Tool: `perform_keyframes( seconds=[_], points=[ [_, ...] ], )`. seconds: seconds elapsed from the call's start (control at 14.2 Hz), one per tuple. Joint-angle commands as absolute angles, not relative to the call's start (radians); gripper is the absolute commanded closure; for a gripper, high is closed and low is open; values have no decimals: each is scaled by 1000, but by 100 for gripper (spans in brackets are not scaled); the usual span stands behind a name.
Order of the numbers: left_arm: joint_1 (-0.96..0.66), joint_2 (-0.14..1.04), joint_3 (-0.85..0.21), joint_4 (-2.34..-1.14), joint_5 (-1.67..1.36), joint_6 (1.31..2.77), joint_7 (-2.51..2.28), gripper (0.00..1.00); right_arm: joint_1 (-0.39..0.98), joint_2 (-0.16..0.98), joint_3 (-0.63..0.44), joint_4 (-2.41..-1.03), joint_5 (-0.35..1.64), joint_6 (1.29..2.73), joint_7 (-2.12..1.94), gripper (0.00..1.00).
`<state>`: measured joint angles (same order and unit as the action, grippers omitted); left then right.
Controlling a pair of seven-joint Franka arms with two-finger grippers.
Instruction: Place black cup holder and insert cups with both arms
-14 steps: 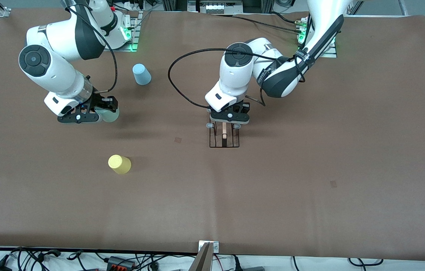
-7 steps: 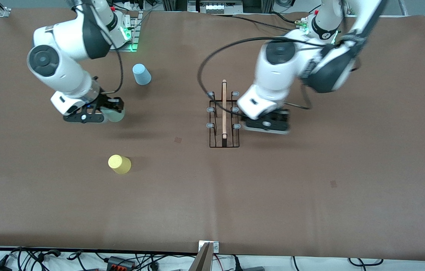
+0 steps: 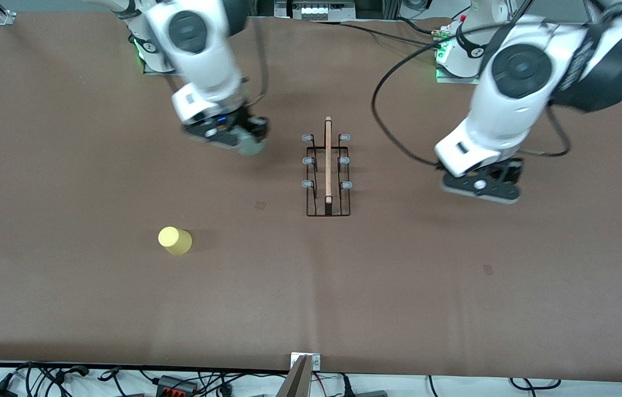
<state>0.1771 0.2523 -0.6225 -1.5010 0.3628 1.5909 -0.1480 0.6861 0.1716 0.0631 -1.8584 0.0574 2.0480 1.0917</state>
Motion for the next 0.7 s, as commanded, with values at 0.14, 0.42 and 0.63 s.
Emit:
perform_keyframes(
  seconds=[0.14,0.42,0.63],
  points=[
    [288,252,-632,-1370,327,1398,92,0,752,313,83,-1773,44,2138,1265,89],
    [238,140,-342,-1466,27,1388,133,0,753,342,109,-1773,44,2183,1269,87],
    [83,36,-88,-1604,6,1420,133,0,755,354,121,-1775,44,2183,1269,86]
  ],
)
